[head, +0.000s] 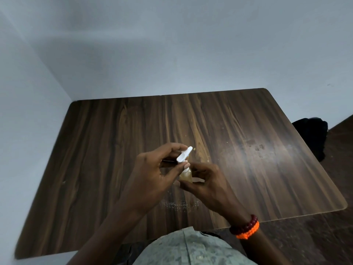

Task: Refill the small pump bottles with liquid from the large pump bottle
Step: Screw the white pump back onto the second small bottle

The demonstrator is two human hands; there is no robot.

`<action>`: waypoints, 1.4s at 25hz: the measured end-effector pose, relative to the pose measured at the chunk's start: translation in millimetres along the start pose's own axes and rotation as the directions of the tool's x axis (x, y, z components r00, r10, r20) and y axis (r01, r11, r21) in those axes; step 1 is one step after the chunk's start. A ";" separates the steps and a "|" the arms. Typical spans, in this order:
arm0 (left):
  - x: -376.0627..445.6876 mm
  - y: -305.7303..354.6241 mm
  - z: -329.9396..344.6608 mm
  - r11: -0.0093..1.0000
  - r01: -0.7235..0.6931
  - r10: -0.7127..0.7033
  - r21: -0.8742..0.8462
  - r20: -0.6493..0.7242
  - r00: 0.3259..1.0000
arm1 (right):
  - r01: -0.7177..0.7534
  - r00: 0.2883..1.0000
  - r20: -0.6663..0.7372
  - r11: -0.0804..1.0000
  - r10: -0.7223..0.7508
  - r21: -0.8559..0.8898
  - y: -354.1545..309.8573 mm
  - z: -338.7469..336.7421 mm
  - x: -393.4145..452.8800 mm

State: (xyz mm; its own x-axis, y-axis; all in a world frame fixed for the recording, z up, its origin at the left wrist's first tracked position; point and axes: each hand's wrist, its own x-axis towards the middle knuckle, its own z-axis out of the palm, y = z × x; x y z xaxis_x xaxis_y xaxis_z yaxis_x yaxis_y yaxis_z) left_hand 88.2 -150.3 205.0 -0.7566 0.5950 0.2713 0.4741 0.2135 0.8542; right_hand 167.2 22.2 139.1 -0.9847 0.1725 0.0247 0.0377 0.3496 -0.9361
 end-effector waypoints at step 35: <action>-1.4 -21.9 6.1 0.976 0.174 -0.163 -0.133 0.089 0.983 | 0.048 0.998 -0.045 0.999 -0.048 0.006 -4.8 3.8 5.2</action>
State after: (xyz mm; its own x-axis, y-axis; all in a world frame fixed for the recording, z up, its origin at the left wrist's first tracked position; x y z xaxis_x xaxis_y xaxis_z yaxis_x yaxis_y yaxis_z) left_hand 81.6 -151.1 183.3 -0.7805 0.6190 0.0877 0.2711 0.2087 0.9396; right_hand 161.2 17.9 142.4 -0.9768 0.1964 0.0852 -0.0107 0.3524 -0.9358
